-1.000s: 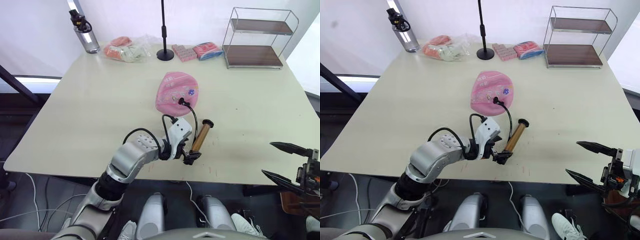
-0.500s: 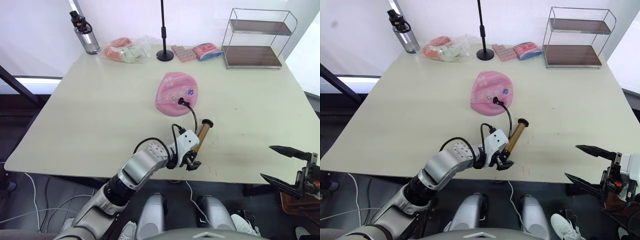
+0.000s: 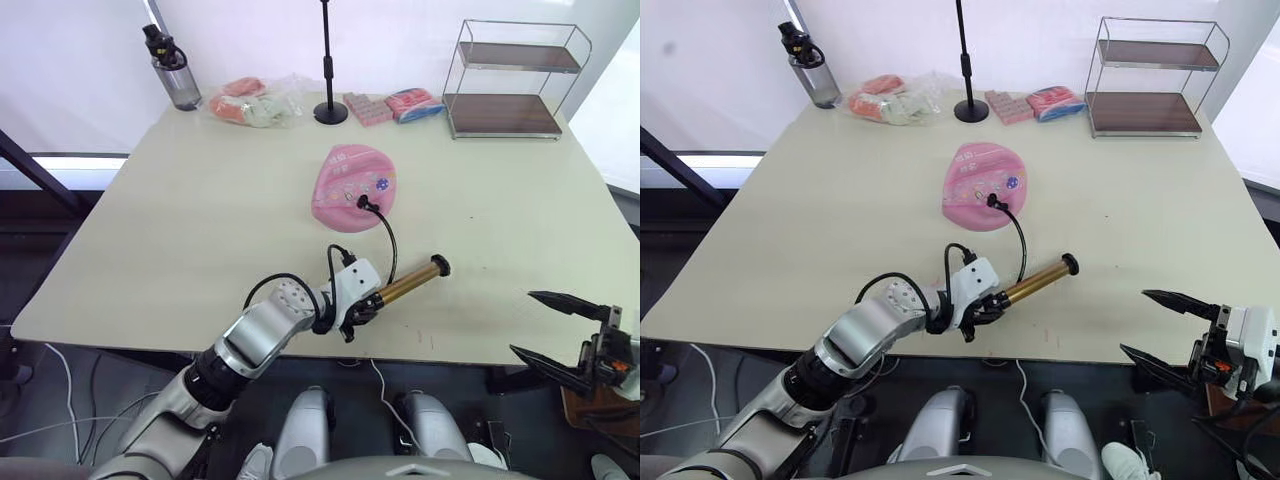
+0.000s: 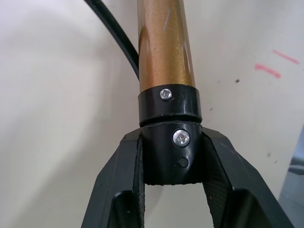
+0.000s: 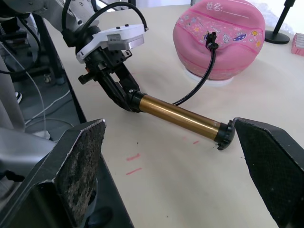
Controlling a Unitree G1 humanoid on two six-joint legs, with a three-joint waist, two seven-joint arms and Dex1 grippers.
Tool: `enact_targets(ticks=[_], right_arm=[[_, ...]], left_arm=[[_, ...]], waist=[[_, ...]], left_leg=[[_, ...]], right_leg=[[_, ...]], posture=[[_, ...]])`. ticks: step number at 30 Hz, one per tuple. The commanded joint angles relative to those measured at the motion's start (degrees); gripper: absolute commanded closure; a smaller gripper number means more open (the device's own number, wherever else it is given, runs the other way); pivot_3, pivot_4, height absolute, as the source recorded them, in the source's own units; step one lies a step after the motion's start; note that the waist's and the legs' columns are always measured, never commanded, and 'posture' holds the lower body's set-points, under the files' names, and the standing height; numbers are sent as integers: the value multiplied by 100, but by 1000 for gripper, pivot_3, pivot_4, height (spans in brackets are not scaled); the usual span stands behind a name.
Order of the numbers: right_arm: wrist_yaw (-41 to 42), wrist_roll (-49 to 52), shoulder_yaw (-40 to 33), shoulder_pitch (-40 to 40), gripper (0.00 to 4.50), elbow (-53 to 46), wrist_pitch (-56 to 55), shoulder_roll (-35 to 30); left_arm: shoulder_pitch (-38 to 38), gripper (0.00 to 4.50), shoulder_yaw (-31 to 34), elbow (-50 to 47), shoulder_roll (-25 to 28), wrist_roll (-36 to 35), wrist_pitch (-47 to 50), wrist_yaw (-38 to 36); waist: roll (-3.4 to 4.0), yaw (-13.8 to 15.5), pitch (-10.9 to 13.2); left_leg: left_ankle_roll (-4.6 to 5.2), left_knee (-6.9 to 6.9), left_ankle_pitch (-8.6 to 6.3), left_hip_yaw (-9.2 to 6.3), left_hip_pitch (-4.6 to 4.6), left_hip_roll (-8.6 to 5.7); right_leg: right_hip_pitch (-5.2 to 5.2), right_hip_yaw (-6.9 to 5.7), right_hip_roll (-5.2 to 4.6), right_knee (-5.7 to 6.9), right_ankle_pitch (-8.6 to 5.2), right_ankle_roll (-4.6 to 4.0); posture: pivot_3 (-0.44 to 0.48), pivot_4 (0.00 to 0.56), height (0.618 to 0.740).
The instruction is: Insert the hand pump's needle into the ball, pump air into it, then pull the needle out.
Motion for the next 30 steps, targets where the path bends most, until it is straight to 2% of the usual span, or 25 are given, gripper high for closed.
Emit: enact_targets(ticks=[1, 5, 9, 14, 17, 24, 30], right_arm=[[-982, 176, 203, -250, 0, -479, 569, 254], [-2122, 369, 379, -546, 0, -739, 1418, 519], [-3170, 1069, 462, -1010, 0, -952, 2325, 809], [-4431, 2157, 469, -1759, 0, -946, 3013, 1375], [-5358, 3206, 326, -2164, 0, -609, 3601, 1553], [-6679, 4741, 224, -3004, 0, -186, 3808, 1829], [-7225, 5513, 406, -3237, 0, -214, 3842, 1842]], left_arm=[[96, 3407, 265, 35, 58, 20, -595, -242], [222, 3407, 486, 174, 36, -14, -1386, -560], [372, 3407, 840, 355, -197, -156, -2160, -834], [586, 3407, 1190, 564, -493, -324, -2842, -1058], [685, 3407, 1347, 647, -669, -397, -3142, -1142], [817, 3407, 1415, 653, -892, -509, -3549, -1398], [907, 3407, 1387, 612, -877, -452, -3571, -1509]], waist=[[1, -7, -1], [2, 6, -1], [2, 10, -1], [4, -11, -1], [5, -9, -1], [6, -12, -1], [7, -14, -1]], left_leg=[[0, 1, 0, 1, 0, 0], [0, 2, 0, 2, -3, 0], [0, 3, 0, 3, -10, 0], [1, 2, 0, 3, -9, -1], [1, 1, 0, 2, -9, 0], [3, 1, 0, 3, -14, -5], [4, -1, 0, 1, -14, -5]], right_leg=[[0, 0, 0, 0, 0, 0], [-2, 0, -2, 1, 1, 0], [-5, 0, -6, 1, 6, -9], [-6, 0, -4, 1, 11, -16], [-6, 0, -2, 1, 11, -17], [-6, 3, -3, 3, 15, -21], [-7, 3, 0, 3, 16, -21]], posture=[[0, 150, 731], [0, 150, 731], [0, 150, 731], [0, 150, 731], [0, 150, 731], [0, 150, 731], [0, 150, 731]])
